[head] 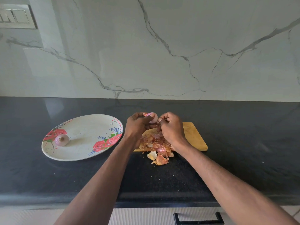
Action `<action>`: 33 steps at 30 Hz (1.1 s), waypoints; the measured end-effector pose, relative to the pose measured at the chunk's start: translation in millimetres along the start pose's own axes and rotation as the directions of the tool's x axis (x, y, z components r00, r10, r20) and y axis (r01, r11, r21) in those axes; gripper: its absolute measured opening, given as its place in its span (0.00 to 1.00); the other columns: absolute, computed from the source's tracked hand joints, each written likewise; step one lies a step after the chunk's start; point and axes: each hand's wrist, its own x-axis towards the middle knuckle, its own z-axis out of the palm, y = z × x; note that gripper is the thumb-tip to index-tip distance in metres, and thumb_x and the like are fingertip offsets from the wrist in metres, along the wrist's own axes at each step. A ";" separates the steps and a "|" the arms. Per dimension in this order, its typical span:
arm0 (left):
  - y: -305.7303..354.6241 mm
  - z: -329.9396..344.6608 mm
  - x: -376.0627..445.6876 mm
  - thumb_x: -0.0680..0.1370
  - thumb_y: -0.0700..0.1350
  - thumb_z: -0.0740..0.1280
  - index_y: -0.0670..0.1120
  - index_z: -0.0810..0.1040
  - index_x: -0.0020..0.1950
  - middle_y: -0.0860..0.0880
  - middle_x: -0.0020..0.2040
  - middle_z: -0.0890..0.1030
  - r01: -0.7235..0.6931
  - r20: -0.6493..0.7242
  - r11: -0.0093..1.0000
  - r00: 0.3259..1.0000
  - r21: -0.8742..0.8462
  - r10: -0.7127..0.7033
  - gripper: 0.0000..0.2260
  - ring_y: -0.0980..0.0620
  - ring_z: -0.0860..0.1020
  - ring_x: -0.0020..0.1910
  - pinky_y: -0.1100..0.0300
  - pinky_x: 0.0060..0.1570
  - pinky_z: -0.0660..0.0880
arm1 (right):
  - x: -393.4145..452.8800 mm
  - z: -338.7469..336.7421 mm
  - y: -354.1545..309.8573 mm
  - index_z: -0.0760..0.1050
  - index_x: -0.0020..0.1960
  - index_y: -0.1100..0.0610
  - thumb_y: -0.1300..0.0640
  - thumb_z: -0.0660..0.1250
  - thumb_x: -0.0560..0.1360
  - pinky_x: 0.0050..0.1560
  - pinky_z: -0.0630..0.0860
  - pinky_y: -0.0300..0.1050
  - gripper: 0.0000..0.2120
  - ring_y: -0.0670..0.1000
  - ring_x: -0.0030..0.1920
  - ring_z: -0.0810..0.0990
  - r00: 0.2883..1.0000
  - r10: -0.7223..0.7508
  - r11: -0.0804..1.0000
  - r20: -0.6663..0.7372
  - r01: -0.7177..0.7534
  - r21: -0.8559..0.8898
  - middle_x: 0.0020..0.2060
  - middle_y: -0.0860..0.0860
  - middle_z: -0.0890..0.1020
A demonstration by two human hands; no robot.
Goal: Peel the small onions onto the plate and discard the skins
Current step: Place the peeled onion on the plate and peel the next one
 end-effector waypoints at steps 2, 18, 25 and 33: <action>0.6 -0.8 0.8 0.76 0.35 0.72 0.36 0.78 0.52 0.41 0.42 0.83 0.021 0.017 0.999 1.000 -0.037 -0.021 0.06 0.46 0.84 0.39 0.57 0.41 0.82 | 0.0 -0.9 -1.2 0.78 0.48 0.61 0.63 0.65 0.80 0.31 0.76 0.44 0.04 0.45 0.29 0.78 0.996 0.086 0.989 0.035 -0.089 0.114 0.34 0.53 0.81; 4.7 -16.6 13.4 0.78 0.39 0.70 0.42 0.78 0.58 0.46 0.37 0.86 -0.017 -0.227 0.992 0.974 -0.122 -0.011 0.09 0.49 0.83 0.39 0.58 0.41 0.78 | -1.5 -7.0 -1.3 0.84 0.42 0.58 0.64 0.69 0.75 0.50 0.78 0.44 0.05 0.39 0.42 0.78 0.991 -0.102 0.982 0.084 0.114 -0.149 0.40 0.43 0.80; 4.0 -9.4 3.8 0.75 0.44 0.73 0.43 0.83 0.51 0.45 0.43 0.83 0.014 -0.072 0.997 0.997 0.074 -0.009 0.07 0.50 0.79 0.42 0.58 0.37 0.73 | -0.7 -4.0 -0.1 0.81 0.52 0.57 0.51 0.71 0.77 0.38 0.79 0.46 0.10 0.47 0.41 0.81 0.972 -0.192 0.953 0.132 0.217 -0.210 0.42 0.49 0.83; 2.6 -7.2 3.8 0.79 0.38 0.69 0.37 0.81 0.50 0.43 0.39 0.80 -0.020 0.049 0.999 0.999 0.031 0.019 0.04 0.50 0.77 0.38 0.59 0.39 0.75 | -0.2 -1.6 7.9 0.77 0.41 0.59 0.57 0.65 0.82 0.37 0.63 0.45 0.12 0.52 0.33 0.74 0.959 -0.247 0.906 0.142 0.280 -0.317 0.33 0.52 0.79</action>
